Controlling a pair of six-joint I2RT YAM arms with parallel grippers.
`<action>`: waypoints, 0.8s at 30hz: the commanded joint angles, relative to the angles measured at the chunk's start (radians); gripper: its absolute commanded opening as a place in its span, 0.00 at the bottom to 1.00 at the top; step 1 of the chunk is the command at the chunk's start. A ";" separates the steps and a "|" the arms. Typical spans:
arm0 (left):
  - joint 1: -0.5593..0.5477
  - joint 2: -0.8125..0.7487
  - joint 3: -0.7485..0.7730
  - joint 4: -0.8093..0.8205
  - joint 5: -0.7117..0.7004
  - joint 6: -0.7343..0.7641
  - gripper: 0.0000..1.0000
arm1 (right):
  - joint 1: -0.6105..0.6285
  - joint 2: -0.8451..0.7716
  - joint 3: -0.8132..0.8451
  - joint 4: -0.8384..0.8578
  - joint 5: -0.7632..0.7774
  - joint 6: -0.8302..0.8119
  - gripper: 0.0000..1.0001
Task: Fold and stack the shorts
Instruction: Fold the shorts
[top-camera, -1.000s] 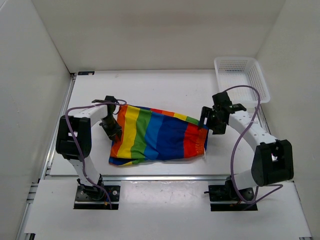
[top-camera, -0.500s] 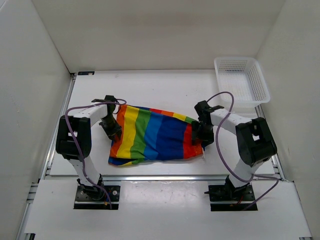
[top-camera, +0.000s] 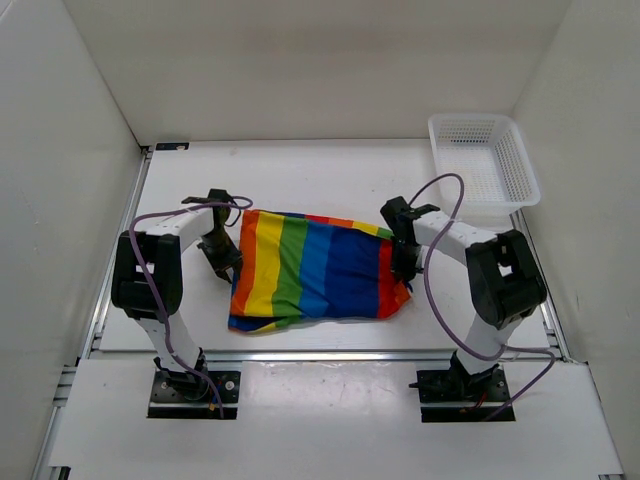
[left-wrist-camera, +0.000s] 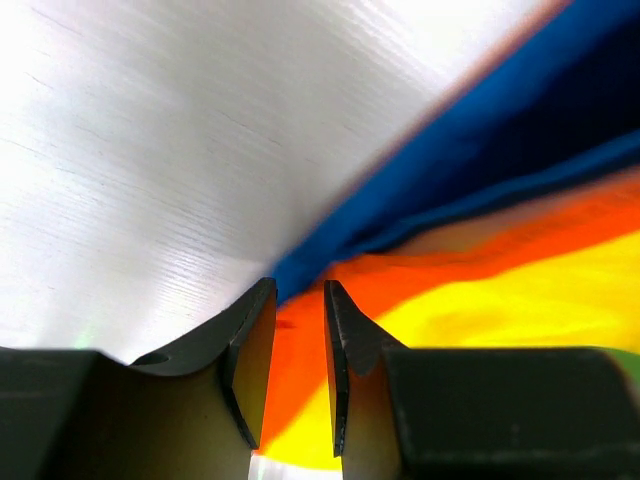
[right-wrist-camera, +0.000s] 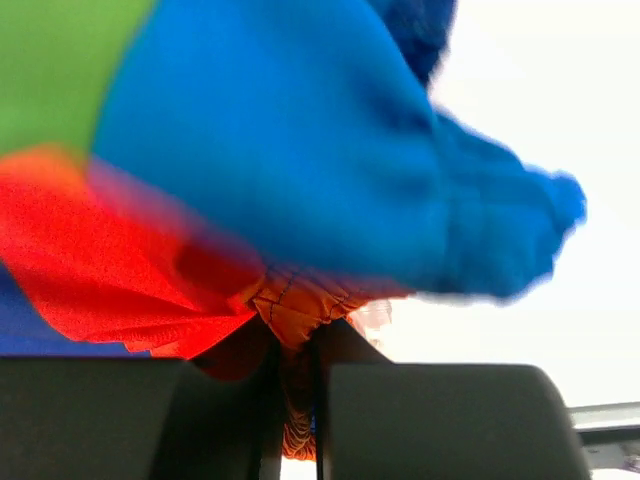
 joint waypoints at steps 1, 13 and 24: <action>0.006 -0.025 0.038 0.005 0.006 0.031 0.38 | -0.006 -0.105 0.038 -0.066 0.242 0.040 0.00; -0.034 0.047 0.178 -0.004 0.072 0.071 0.39 | 0.049 -0.108 0.329 -0.273 0.477 -0.050 0.00; -0.075 0.197 0.229 0.043 0.117 0.071 0.10 | 0.204 0.026 0.587 -0.391 0.573 -0.050 0.00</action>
